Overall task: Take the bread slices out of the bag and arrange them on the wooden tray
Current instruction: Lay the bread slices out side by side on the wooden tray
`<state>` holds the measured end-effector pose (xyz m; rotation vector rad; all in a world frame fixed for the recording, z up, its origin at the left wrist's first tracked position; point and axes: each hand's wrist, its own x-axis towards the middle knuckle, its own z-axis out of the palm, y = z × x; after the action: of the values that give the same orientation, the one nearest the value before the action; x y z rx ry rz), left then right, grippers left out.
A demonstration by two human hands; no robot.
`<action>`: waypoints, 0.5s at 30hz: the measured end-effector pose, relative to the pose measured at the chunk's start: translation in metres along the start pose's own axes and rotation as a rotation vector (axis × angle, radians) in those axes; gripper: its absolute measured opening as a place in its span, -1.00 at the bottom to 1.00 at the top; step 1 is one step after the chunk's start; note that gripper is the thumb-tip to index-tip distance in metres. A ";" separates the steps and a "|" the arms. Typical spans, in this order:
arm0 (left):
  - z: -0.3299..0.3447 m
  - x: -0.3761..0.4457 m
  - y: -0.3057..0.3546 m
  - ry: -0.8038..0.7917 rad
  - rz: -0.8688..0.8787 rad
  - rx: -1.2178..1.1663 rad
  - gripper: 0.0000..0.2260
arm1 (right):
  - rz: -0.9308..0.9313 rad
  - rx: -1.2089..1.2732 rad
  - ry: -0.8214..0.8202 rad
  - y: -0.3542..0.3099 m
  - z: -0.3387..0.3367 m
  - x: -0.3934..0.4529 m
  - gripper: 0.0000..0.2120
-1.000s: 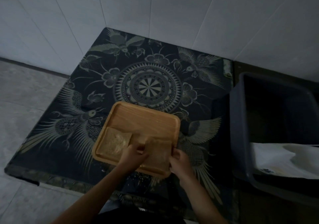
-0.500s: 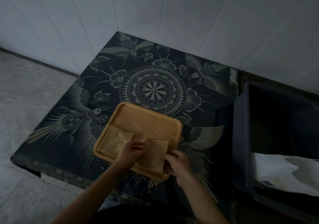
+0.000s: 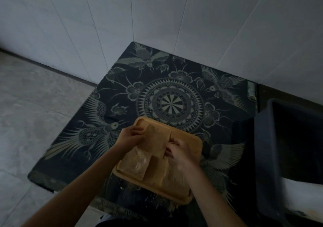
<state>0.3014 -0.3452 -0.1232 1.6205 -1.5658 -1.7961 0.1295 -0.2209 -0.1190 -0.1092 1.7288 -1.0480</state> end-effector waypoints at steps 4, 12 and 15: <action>-0.015 0.032 0.004 -0.010 -0.010 0.074 -0.76 | 0.019 0.004 0.063 -0.005 0.025 0.028 -0.77; -0.023 0.070 -0.007 -0.022 -0.039 0.213 -0.78 | 0.017 -0.076 0.168 -0.004 0.050 0.059 -0.83; -0.022 0.074 -0.013 -0.019 -0.034 0.256 -0.74 | 0.019 -0.141 0.196 0.002 0.053 0.065 -0.84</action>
<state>0.3001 -0.4083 -0.1696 1.7534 -1.8518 -1.6874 0.1450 -0.2847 -0.1704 -0.0807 1.9772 -0.9476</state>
